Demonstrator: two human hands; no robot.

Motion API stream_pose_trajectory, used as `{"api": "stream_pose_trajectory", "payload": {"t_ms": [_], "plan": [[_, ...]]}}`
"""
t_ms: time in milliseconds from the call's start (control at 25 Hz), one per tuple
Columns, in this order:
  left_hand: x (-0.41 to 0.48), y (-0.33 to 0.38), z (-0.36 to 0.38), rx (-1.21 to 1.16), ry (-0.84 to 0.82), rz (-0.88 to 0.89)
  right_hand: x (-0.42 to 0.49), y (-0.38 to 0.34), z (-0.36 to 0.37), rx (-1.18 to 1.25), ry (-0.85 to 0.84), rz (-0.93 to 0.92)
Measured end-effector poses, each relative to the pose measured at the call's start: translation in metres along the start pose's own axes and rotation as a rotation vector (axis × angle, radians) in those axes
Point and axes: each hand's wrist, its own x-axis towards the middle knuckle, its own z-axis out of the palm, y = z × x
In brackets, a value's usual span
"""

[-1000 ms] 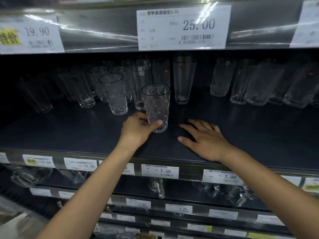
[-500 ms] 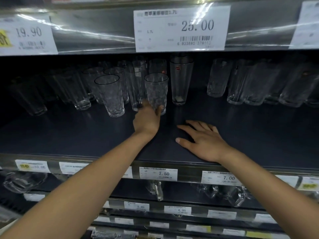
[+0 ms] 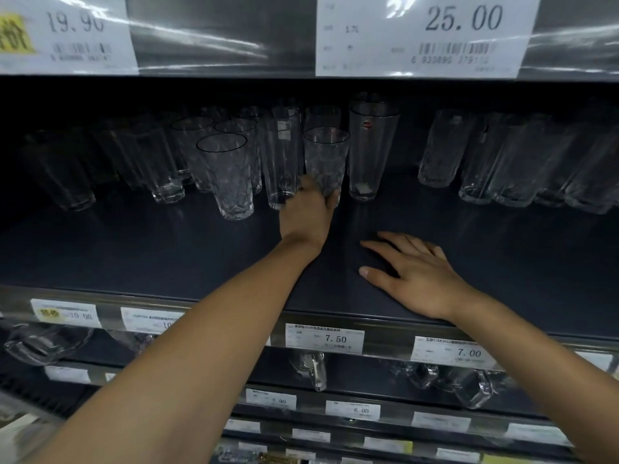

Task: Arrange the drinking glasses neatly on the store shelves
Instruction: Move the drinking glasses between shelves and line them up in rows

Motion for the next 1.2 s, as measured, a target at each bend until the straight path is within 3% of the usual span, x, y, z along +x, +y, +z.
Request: {"api": "stream_pose_trajectory", "payload": {"t_ms": [1200], "plan": [[0.024,-0.001,0.021,0.265,-0.081,0.008,0.002,-0.002,0.002,-0.042,-0.008,0.021]]}}
